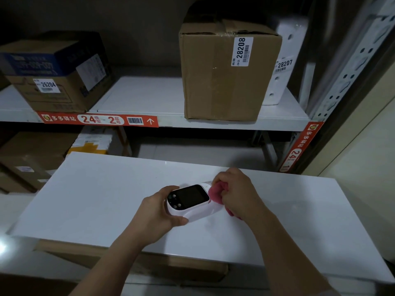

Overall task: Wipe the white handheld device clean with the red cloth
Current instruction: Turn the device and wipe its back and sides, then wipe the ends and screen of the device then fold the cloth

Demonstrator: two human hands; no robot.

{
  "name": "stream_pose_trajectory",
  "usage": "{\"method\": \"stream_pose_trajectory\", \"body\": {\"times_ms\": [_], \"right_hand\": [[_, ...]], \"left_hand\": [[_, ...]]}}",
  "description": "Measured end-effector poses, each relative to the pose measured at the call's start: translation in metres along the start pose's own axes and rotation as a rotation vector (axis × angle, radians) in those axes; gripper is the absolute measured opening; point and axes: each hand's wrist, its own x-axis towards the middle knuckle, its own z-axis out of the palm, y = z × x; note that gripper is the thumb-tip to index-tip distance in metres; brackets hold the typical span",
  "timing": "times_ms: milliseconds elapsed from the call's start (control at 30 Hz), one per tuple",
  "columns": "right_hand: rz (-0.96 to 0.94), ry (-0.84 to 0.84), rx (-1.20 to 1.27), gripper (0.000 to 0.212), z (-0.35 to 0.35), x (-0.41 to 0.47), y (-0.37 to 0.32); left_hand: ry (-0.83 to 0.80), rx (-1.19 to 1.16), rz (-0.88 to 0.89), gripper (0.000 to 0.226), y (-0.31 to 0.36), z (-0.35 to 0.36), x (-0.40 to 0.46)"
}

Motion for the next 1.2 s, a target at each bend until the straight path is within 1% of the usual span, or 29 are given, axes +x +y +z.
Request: {"method": "stream_pose_trajectory", "body": {"times_ms": [100, 167, 200, 233, 300, 400, 500, 567, 633, 733, 800, 867, 933, 1033, 1133, 1200], "right_hand": [[-0.105, 0.135, -0.151, 0.027, 0.017, 0.013, 0.007], [-0.111, 0.182, -0.221, 0.031, 0.027, 0.019, 0.013], [-0.094, 0.173, -0.255, 0.030, 0.030, 0.020, 0.014], [-0.083, 0.154, -0.281, 0.028, 0.030, 0.020, 0.014], [-0.077, 0.056, -0.262, 0.020, 0.020, 0.018, 0.012], [-0.060, -0.105, -0.184, 0.022, 0.002, 0.007, 0.004], [-0.085, -0.215, -0.330, 0.009, -0.007, -0.005, -0.004], [-0.053, -0.254, -0.376, 0.006, -0.009, -0.007, -0.009], [-0.012, -0.223, -0.357, 0.008, -0.008, -0.003, -0.011], [-0.013, -0.054, -0.342, 0.010, 0.004, 0.005, -0.013], [-0.031, 0.037, -0.376, 0.014, 0.014, 0.011, -0.011], [-0.061, 0.057, -0.368, 0.018, 0.020, 0.015, -0.008], [-0.068, 0.019, -0.296, 0.017, 0.016, 0.014, -0.007], [-0.008, -0.075, -0.231, 0.013, 0.000, 0.008, -0.007], [0.045, -0.205, -0.204, 0.023, -0.013, 0.001, -0.009], [0.084, -0.277, -0.181, 0.026, -0.016, -0.004, -0.010]], "left_hand": [[-0.036, 0.055, 0.052, 0.079, 0.003, 0.000, -0.003], [-0.043, 0.060, 0.069, 0.082, 0.003, 0.000, -0.003], [-0.043, 0.057, 0.070, 0.082, 0.003, 0.000, -0.004], [-0.044, 0.057, 0.070, 0.082, 0.003, 0.000, -0.004], [-0.047, 0.060, 0.064, 0.081, 0.001, 0.000, -0.004], [-0.050, 0.050, 0.045, 0.081, -0.001, -0.001, -0.003], [-0.051, 0.045, 0.048, 0.081, -0.001, -0.002, -0.002], [-0.051, 0.042, 0.059, 0.081, 0.001, -0.003, -0.002], [-0.052, 0.041, 0.070, 0.081, 0.002, -0.004, -0.003], [-0.061, 0.047, 0.101, 0.081, 0.004, -0.005, -0.005], [-0.079, 0.069, 0.129, 0.080, 0.006, -0.004, -0.006], [-0.083, 0.073, 0.135, 0.079, 0.006, -0.002, -0.007], [-0.075, 0.061, 0.116, 0.080, 0.004, -0.002, -0.007], [-0.078, 0.053, 0.091, 0.082, 0.002, -0.002, -0.005], [-0.073, 0.027, 0.063, 0.082, -0.001, -0.002, -0.003], [-0.049, -0.007, 0.045, 0.080, -0.005, -0.003, -0.001]]}}
